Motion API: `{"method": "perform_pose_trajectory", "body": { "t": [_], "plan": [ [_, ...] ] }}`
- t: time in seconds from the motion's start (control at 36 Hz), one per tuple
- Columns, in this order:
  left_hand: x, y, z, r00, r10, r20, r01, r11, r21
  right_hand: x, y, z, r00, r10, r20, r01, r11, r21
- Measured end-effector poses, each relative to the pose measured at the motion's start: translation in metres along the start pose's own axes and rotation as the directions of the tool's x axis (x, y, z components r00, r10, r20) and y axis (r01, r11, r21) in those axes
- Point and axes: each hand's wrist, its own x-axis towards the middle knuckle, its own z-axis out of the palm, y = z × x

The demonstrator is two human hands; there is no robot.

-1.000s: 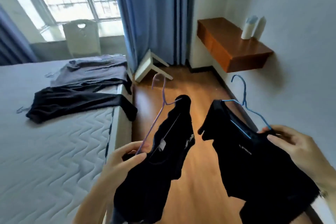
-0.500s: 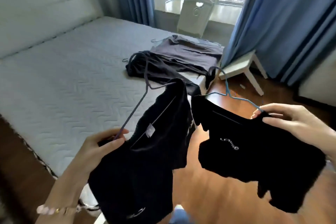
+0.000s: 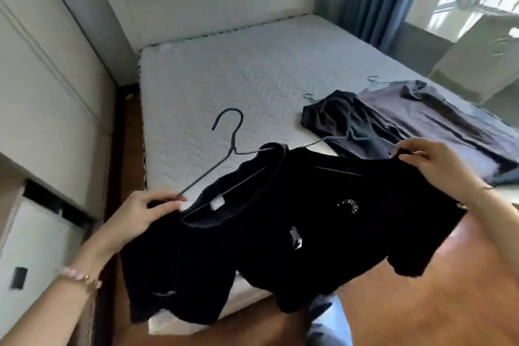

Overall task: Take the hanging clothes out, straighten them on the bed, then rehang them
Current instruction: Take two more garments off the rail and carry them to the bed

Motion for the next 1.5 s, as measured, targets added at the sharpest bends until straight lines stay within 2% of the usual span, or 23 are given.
{"method": "perform_pose_trajectory", "body": {
  "t": [0.14,0.31,0.47,0.53,0.67,0.81,0.94,1.28,1.5],
  "plan": [
    [0.042,0.003,0.016,0.944,-0.035,-0.329,0.099,0.979,0.180,0.101,0.024,0.013,0.999,-0.054,-0.007,0.053,0.988,-0.142],
    [0.081,0.000,0.031,0.843,-0.055,-0.535,0.278,0.896,0.346,0.190,0.034,0.030,0.994,-0.106,0.022,0.108,0.985,-0.132],
    [0.116,-0.025,0.007,0.705,-0.141,-0.695,0.326,0.935,0.141,0.278,0.038,0.048,0.998,-0.064,-0.006,0.064,0.998,0.019],
    [0.135,-0.031,-0.008,0.672,-0.217,-0.708,0.367,0.928,0.064,0.308,0.032,0.054,0.999,-0.044,-0.005,0.044,0.997,0.063],
    [0.206,-0.072,-0.033,0.680,-0.316,-0.662,0.393,0.919,-0.035,0.377,0.023,0.098,1.000,-0.016,0.004,0.016,0.996,0.093],
    [0.306,-0.161,-0.033,0.727,-0.365,-0.582,0.418,0.907,-0.046,0.450,0.062,0.188,0.998,0.059,0.004,-0.059,0.996,0.067],
    [0.384,-0.245,-0.008,0.719,-0.434,-0.542,0.525,0.851,0.015,0.500,0.098,0.268,0.996,0.087,0.029,-0.088,0.996,0.011],
    [0.490,-0.358,-0.008,0.697,-0.440,-0.567,0.542,0.840,0.014,0.584,0.166,0.377,0.984,0.154,-0.092,-0.162,0.983,-0.091],
    [0.524,-0.394,0.005,0.666,-0.461,-0.587,0.581,0.813,0.020,0.609,0.234,0.402,0.948,0.314,-0.057,-0.319,0.924,-0.211]
  ]
}}
